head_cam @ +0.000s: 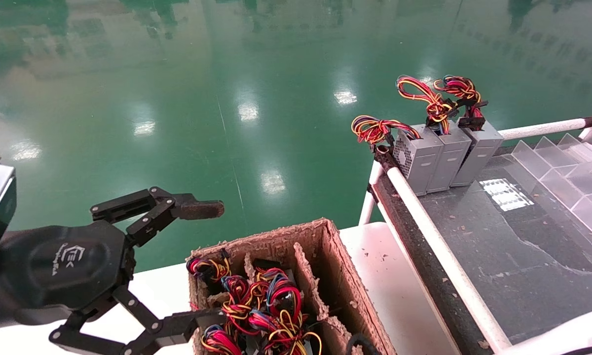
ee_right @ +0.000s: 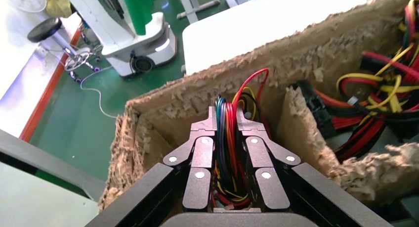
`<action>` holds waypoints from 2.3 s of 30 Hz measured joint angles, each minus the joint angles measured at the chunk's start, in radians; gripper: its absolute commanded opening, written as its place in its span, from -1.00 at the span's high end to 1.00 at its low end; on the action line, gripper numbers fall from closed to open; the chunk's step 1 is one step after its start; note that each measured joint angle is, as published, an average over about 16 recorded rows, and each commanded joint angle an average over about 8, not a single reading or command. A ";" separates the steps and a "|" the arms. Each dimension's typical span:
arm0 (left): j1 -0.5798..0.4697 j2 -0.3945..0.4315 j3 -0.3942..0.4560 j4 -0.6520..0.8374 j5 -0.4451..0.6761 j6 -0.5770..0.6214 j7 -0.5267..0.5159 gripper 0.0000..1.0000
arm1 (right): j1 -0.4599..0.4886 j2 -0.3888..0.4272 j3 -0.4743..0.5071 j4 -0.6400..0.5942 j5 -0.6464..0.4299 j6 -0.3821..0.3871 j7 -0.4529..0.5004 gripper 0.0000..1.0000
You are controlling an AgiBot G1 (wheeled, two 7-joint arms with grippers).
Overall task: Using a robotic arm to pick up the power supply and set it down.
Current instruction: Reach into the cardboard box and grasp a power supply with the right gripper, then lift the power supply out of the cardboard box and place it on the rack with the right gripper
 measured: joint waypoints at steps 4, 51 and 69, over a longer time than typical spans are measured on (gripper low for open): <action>0.000 0.000 0.000 0.000 0.000 0.000 0.000 -1.00 | -0.002 0.018 0.021 0.025 0.036 0.000 0.000 1.00; 0.000 -0.001 0.002 0.000 -0.001 -0.001 0.001 -1.00 | 0.100 0.356 0.389 -0.033 0.473 0.001 -0.109 1.00; -0.001 -0.001 0.003 0.000 -0.002 -0.001 0.001 -1.00 | 0.148 0.492 0.442 -0.423 0.368 0.042 -0.296 1.00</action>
